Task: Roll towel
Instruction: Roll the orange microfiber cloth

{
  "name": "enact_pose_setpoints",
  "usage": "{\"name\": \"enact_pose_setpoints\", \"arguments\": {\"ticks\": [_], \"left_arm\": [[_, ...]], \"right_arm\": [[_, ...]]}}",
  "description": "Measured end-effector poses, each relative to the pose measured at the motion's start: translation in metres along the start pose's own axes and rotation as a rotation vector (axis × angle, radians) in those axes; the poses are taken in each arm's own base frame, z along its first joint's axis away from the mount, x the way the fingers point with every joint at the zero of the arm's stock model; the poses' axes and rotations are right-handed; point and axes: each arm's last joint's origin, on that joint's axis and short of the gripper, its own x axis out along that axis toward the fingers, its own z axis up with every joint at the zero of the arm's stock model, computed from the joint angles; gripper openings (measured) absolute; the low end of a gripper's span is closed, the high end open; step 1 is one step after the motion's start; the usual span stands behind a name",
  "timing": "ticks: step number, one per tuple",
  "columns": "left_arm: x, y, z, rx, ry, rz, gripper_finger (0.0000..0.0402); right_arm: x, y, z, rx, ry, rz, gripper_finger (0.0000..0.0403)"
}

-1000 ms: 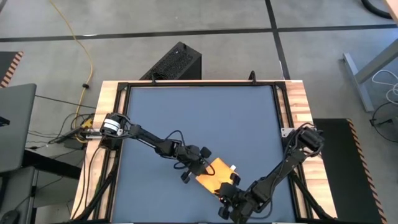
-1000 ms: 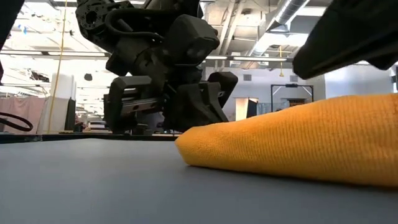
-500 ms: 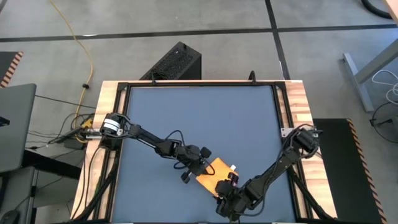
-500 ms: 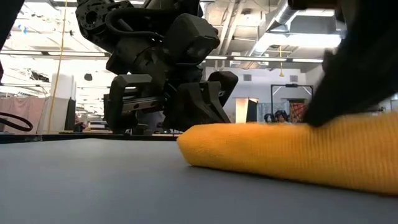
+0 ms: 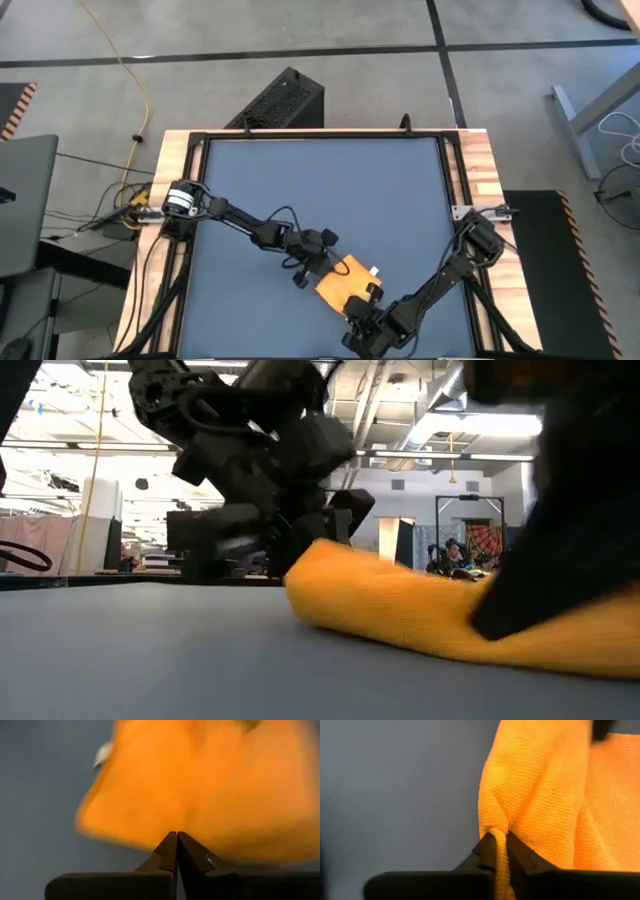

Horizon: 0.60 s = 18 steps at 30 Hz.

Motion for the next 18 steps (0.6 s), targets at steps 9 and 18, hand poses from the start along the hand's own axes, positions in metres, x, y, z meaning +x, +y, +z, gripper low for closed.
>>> {"name": "enact_pose_setpoints", "arguments": {"ticks": [9,18], "left_arm": [[-0.018,0.027,-0.006,-0.172,-0.033,-0.100,0.0037],[-0.022,-0.017,0.023,-0.095,-0.320,-0.458,0.0020]], "right_arm": [[-0.032,0.004,-0.023,0.070,-0.098,0.038,0.0027],[-0.030,-0.009,-0.051,0.260,-0.160,0.057,0.0027]]}}
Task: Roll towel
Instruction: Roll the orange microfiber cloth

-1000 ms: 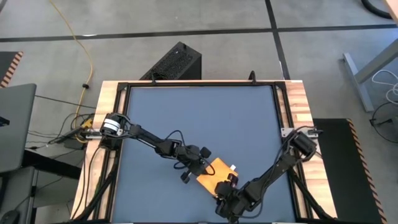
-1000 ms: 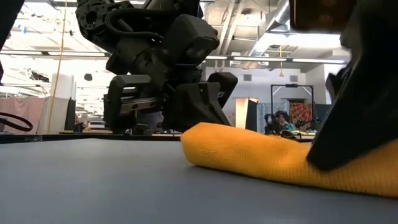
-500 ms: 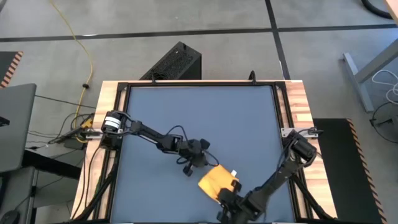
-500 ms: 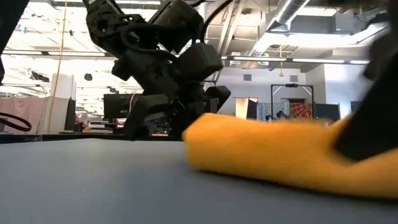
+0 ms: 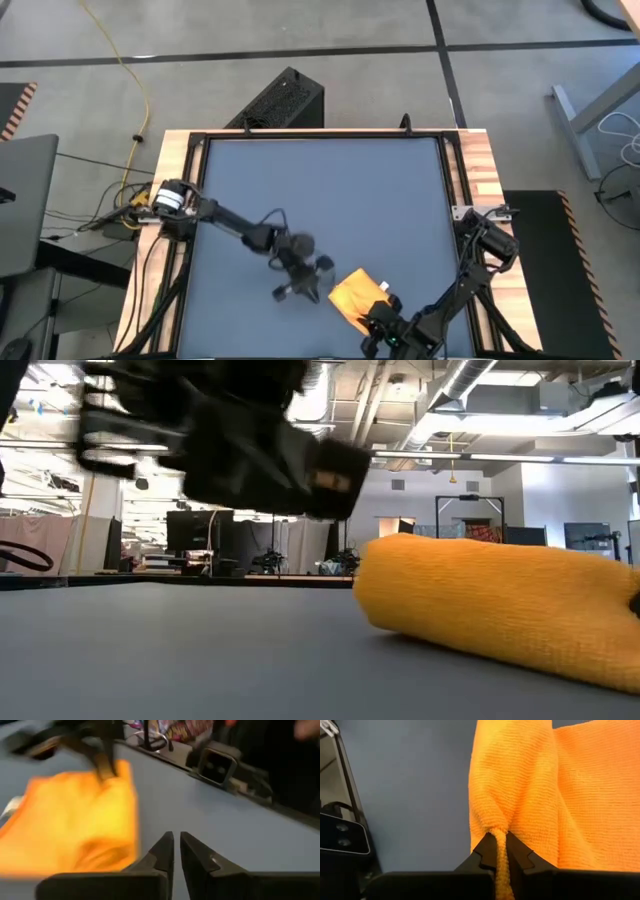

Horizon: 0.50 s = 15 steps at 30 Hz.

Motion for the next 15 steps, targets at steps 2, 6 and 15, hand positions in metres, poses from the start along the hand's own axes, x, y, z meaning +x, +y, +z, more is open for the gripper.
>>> {"name": "enact_pose_setpoints", "arguments": {"ticks": [2,6,15], "left_arm": [[0.014,-0.016,0.007,0.129,0.032,0.051,0.0014],[0.028,-0.032,0.021,0.303,0.077,0.288,0.0023],[0.033,-0.040,0.028,0.448,0.094,0.370,0.0123]], "right_arm": [[-0.002,0.000,-0.002,0.007,-0.003,0.002,0.0027],[-0.004,0.000,-0.004,0.016,0.001,0.008,0.0027],[-0.003,0.000,-0.003,0.027,0.005,0.008,0.0033]]}}
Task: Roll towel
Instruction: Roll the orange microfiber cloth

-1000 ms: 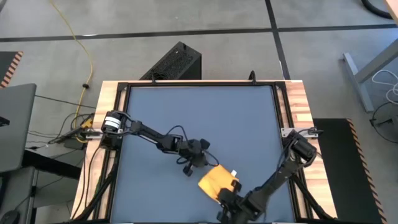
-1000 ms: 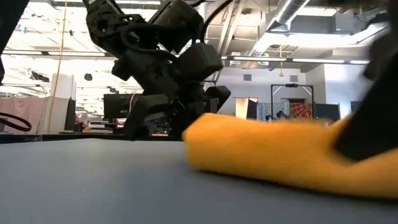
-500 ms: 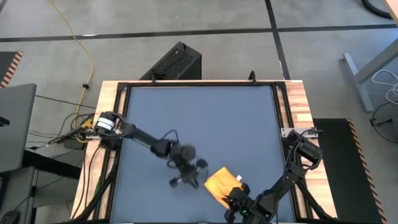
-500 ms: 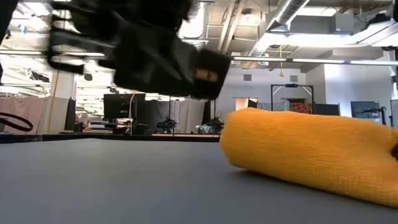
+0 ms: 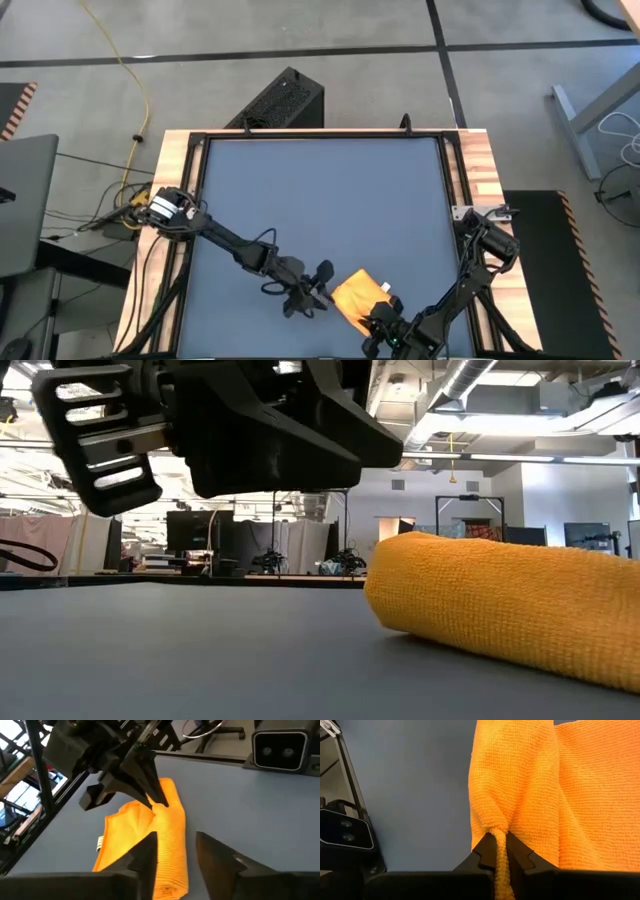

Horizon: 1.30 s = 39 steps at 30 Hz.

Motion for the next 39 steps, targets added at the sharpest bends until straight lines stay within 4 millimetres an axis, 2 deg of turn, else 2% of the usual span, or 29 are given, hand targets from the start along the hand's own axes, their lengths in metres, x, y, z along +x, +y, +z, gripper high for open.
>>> {"name": "enact_pose_setpoints", "arguments": {"ticks": [3,8,12,16,22,29,33,39], "left_arm": [[0.002,0.001,0.000,0.000,-0.013,0.015,0.0164],[0.026,0.002,-0.005,-0.031,-0.002,0.019,0.0216],[0.039,0.007,-0.003,-0.047,0.058,0.088,0.0240],[0.040,0.005,-0.006,-0.050,0.091,0.036,0.0250],[0.041,-0.002,-0.016,-0.052,0.149,-0.041,0.0251],[0.040,0.003,-0.022,-0.064,0.166,-0.037,0.0244],[0.040,0.006,-0.026,-0.081,0.161,-0.054,0.0220],[0.040,0.010,-0.031,-0.118,0.155,-0.066,0.0158]], "right_arm": [[0.001,0.000,0.002,0.007,0.002,0.000,0.0031],[0.003,0.002,0.003,0.024,0.001,0.011,0.0033],[0.003,0.002,0.003,0.035,0.001,0.013,0.0032],[0.002,0.002,0.003,0.042,0.001,0.011,0.0033],[0.002,0.002,0.003,0.039,0.000,0.008,0.0033],[0.002,0.002,0.003,0.044,-0.006,0.009,0.0034],[0.001,0.002,0.002,0.075,-0.004,0.013,0.0035],[-0.002,0.002,-0.001,0.108,-0.004,0.020,0.0035]]}}
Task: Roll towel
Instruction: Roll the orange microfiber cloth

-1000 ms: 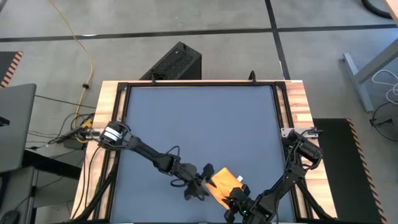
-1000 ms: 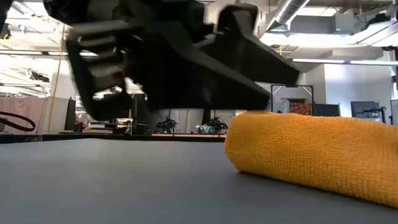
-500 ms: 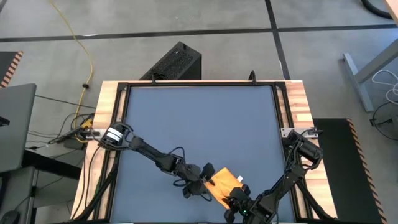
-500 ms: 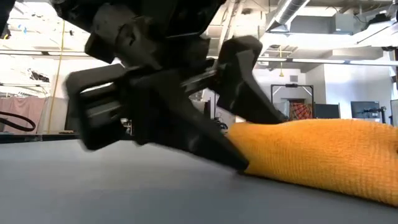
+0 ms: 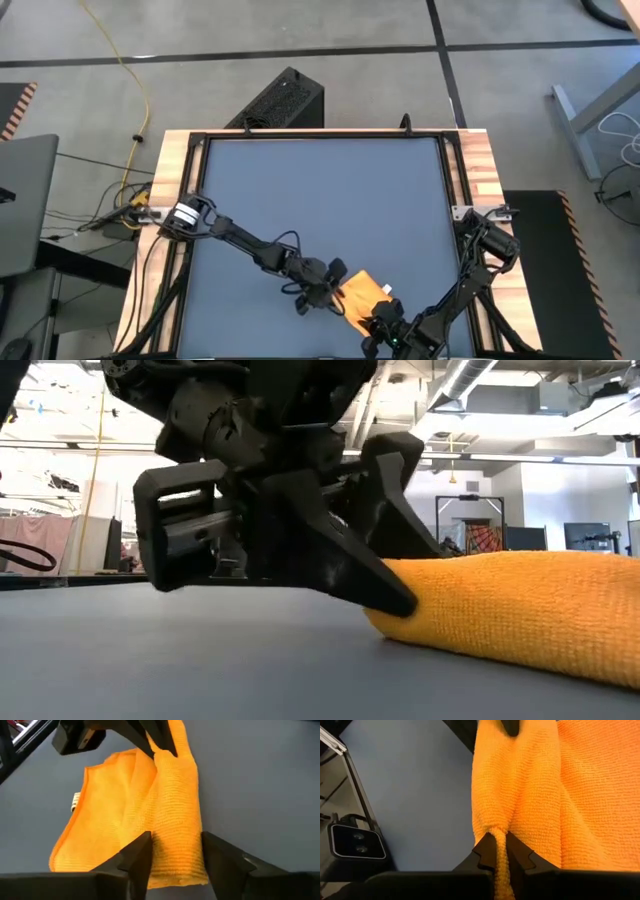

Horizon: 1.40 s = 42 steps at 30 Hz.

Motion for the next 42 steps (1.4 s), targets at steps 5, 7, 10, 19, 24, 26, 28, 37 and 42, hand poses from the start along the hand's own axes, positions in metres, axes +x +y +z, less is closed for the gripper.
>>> {"name": "enact_pose_setpoints", "arguments": {"ticks": [5,7,10,19,24,26,28,37,42], "left_arm": [[0.017,0.001,-0.004,-0.067,0.012,-0.039,0.0115],[0.023,0.001,-0.004,-0.076,0.053,-0.076,0.0096],[0.028,0.004,0.002,-0.086,0.134,-0.117,0.0054],[0.017,0.024,0.024,-0.176,0.296,-0.351,0.0006],[0.014,0.028,0.033,-0.342,0.283,-0.442,0.0003],[0.014,0.029,0.033,-0.404,0.289,-0.460,0.0002],[0.013,0.028,0.032,-0.459,0.295,-0.482,0.0002],[0.020,0.032,0.016,-0.708,0.353,-0.495,0.0008],[0.018,0.040,0.009,-0.653,0.389,-0.400,0.0049]], "right_arm": [[0.000,0.001,0.000,0.012,0.002,0.010,0.0035],[0.000,0.002,0.000,0.018,0.003,0.016,0.0035],[-0.003,0.003,-0.003,0.021,0.008,0.029,0.0035],[-0.012,-0.001,-0.011,0.082,-0.002,0.026,0.0036],[-0.013,0.000,-0.013,0.142,0.037,0.030,0.0036],[-0.013,0.001,-0.013,0.162,0.063,0.026,0.0036],[-0.012,0.001,-0.013,0.174,0.085,0.021,0.0036],[-0.010,0.001,-0.012,0.201,0.109,0.009,0.0036],[-0.009,-0.002,-0.011,0.181,0.108,-0.016,0.0034]]}}
